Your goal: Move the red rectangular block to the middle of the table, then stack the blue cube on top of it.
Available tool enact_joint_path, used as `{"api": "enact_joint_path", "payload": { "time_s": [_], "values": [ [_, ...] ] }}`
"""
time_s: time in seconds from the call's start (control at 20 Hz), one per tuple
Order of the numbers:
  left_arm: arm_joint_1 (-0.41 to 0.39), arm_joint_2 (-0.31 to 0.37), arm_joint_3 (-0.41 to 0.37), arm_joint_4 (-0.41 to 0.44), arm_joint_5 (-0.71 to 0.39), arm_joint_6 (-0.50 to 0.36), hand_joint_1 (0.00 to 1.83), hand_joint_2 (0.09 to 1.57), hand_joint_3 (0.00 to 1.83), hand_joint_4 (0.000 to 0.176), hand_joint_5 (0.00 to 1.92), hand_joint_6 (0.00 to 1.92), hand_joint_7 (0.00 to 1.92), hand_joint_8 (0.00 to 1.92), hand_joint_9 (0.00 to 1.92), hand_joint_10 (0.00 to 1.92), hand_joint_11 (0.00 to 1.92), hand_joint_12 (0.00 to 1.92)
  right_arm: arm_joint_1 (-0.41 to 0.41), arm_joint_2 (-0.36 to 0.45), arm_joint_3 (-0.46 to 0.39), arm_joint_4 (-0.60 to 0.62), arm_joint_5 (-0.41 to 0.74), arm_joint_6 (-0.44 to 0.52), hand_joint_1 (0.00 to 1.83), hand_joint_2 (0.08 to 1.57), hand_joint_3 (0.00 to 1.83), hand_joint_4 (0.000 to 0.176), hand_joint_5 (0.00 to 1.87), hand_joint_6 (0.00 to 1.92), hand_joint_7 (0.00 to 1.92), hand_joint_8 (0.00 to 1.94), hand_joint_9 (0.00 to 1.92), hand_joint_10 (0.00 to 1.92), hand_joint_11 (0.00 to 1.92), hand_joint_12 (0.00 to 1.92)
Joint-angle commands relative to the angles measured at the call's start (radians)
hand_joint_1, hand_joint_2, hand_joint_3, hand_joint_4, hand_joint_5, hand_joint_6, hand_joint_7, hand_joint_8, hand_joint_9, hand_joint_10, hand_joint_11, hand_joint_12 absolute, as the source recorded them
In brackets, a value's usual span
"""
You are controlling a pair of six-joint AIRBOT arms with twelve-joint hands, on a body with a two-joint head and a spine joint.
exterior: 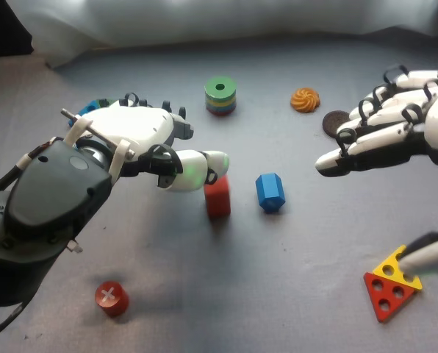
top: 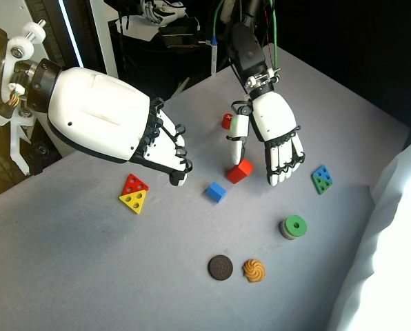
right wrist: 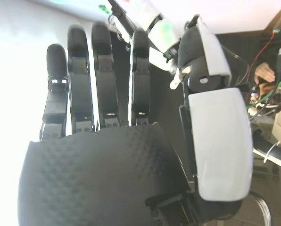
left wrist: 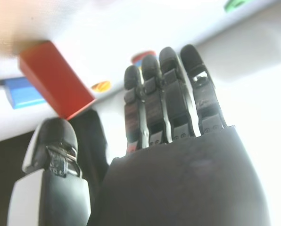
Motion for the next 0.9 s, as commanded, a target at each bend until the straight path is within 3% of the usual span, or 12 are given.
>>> {"api": "enact_joint_path", "payload": {
  "time_s": [0.0, 0.15, 0.35, 0.4, 0.45, 0.6, 0.65, 0.8, 0.85],
  "values": [
    [-0.013, 0.016, -0.003, 0.043, -0.050, 0.004, 0.00, 1.22, 0.00, 0.000, 0.45, 0.00, 0.43, 0.00, 0.38, 0.01, 0.00, 0.82, 0.001, 0.014, 0.005, 0.014, 0.078, 0.004, 0.57, 0.82, 0.00, 0.000, 0.16, 0.00, 0.01, 0.00, 0.00, 0.00, 0.00, 0.01],
    [-0.025, 0.036, -0.017, 0.026, -0.041, 0.020, 0.00, 1.23, 0.00, 0.000, 0.45, 0.00, 0.42, 0.00, 0.37, 0.00, 0.00, 0.79, 0.000, 0.013, 0.011, 0.014, 0.087, 0.003, 0.60, 0.76, 0.00, 0.006, 0.13, 0.00, 0.00, 0.00, 0.00, 0.00, 0.00, 0.00],
    [-0.026, 0.067, -0.024, 0.016, -0.010, 0.043, 0.07, 1.22, 0.00, 0.000, 0.45, 0.00, 0.43, 0.00, 0.38, 0.00, 0.00, 0.79, -0.004, 0.012, 0.014, 0.014, 0.087, 0.002, 0.64, 0.73, 0.00, 0.066, 0.15, 0.02, 0.00, 0.00, 0.00, 0.00, 0.00, 0.00],
    [-0.024, 0.079, -0.024, 0.018, -0.001, 0.047, 0.06, 1.23, 0.00, 0.000, 0.45, 0.00, 0.43, 0.00, 0.37, 0.00, 0.00, 0.77, -0.008, 0.011, 0.017, 0.014, 0.087, -0.002, 0.68, 0.72, 0.00, 0.065, 0.19, 0.03, 0.00, 0.00, 0.00, 0.00, 0.00, 0.00],
    [-0.022, 0.090, -0.024, 0.021, 0.009, 0.049, 0.06, 1.22, 0.00, 0.000, 0.44, 0.00, 0.42, 0.00, 0.36, 0.00, 0.00, 0.76, -0.015, 0.009, 0.026, 0.014, 0.087, -0.002, 0.72, 0.72, 0.00, 0.050, 0.28, 0.02, 0.00, 0.00, 0.00, 0.00, 0.00, 0.00],
    [-0.019, 0.131, -0.028, 0.036, 0.057, 0.067, 0.05, 1.22, 0.00, 0.000, 0.45, 0.00, 0.43, 0.00, 0.36, 0.00, 0.00, 0.75, -0.045, -0.009, 0.075, 0.081, 0.098, 0.000, 0.80, 0.71, 0.00, 0.012, 0.29, 0.01, 0.00, 0.00, 0.00, 0.00, 0.00, 0.00],
    [-0.015, 0.149, -0.030, 0.049, 0.078, 0.070, 0.03, 1.22, 0.00, 0.000, 0.45, 0.00, 0.43, 0.00, 0.36, 0.00, 0.00, 0.74, -0.064, -0.012, 0.092, 0.106, 0.136, 0.000, 0.84, 0.68, 0.00, 0.022, 0.34, 0.03, 0.00, 0.00, 0.00, 0.00, 0.00, 0.00],
    [-0.007, 0.200, -0.049, 0.078, 0.099, 0.077, 0.06, 1.22, 0.00, 0.000, 0.45, 0.00, 0.43, 0.00, 0.36, 0.00, 0.00, 0.75, -0.132, -0.040, 0.138, 0.130, 0.263, -0.008, 0.85, 0.66, 0.00, 0.019, 0.38, 0.01, 0.00, 0.00, 0.00, 0.00, 0.00, 0.00],
    [-0.007, 0.219, -0.056, 0.074, 0.105, 0.089, 0.05, 1.22, 0.00, 0.000, 0.45, 0.00, 0.42, 0.00, 0.36, 0.00, 0.00, 0.75, -0.160, -0.058, 0.150, 0.265, 0.297, -0.114, 0.84, 0.67, 0.00, 0.026, 0.38, 0.00, 0.00, 0.00, 0.00, 0.00, 0.00, 0.00]
  ]
}}
